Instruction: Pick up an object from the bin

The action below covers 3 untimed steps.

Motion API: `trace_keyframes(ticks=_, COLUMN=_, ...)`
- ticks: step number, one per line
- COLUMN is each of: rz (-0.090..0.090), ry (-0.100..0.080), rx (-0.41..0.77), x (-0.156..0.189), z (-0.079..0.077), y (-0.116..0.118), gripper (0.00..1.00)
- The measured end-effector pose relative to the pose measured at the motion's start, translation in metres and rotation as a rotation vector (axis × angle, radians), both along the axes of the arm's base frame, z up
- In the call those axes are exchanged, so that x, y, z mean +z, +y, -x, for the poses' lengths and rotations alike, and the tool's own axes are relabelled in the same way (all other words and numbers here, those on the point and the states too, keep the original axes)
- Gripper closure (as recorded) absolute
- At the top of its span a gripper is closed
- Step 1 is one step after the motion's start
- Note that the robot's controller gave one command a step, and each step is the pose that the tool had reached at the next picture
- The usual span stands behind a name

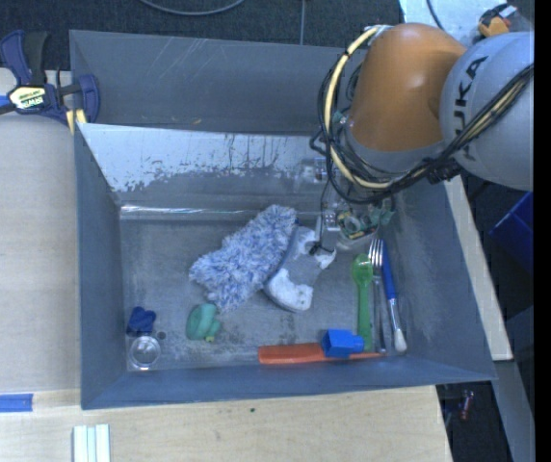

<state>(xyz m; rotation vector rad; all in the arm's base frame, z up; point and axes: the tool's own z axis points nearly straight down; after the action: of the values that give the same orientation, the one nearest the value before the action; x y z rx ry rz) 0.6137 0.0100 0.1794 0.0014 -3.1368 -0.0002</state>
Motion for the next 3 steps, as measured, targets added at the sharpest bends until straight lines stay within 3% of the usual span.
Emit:
trace_keyframes(ticks=1, rz=0.0, ry=-0.009, rx=0.0, x=0.005, z=-0.002, y=0.0, gripper=0.0)
trace_keyframes(ticks=2, rz=0.0, ry=-0.009, rx=0.244, x=-0.105, z=-0.014, y=0.068, gripper=0.0)
trace_keyframes(ticks=3, rz=0.002, ry=-0.018, rx=0.396, x=-0.052, z=-0.013, y=0.047, gripper=0.0)
